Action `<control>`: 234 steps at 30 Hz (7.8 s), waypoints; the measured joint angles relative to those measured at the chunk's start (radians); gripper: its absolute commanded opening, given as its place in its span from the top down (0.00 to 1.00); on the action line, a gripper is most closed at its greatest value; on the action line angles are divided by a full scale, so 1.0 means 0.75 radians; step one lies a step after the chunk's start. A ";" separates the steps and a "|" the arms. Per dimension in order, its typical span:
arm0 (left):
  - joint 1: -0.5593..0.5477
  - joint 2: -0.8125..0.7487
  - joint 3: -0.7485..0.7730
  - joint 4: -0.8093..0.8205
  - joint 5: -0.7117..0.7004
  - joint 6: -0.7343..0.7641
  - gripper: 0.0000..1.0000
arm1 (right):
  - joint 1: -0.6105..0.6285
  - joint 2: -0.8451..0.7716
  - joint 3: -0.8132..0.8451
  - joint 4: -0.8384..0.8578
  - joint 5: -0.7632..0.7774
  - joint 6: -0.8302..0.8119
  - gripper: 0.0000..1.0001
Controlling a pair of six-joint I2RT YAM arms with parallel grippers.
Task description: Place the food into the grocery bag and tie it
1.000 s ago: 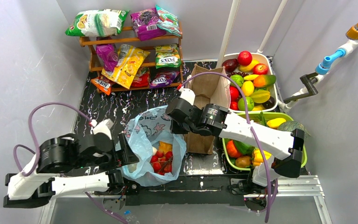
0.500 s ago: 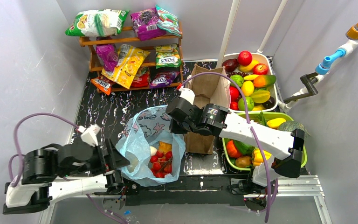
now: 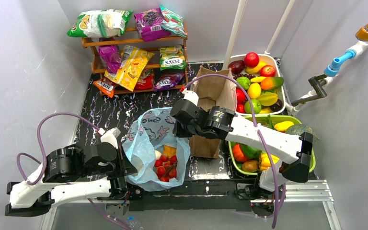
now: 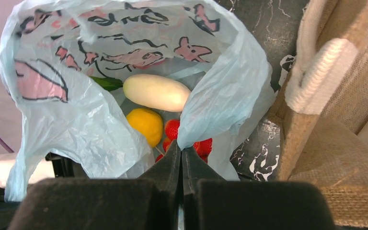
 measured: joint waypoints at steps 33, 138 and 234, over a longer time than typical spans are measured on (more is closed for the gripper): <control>0.000 0.125 0.382 0.621 -0.429 0.605 1.00 | -0.001 -0.044 0.465 -0.027 -0.770 -0.934 0.99; 0.000 0.092 0.163 0.545 -0.271 1.013 0.42 | -0.258 0.115 0.117 0.419 -1.669 -0.796 0.99; -0.015 -0.339 -0.700 1.802 -0.052 2.080 1.00 | -0.250 0.101 0.107 0.600 -1.705 -0.653 0.63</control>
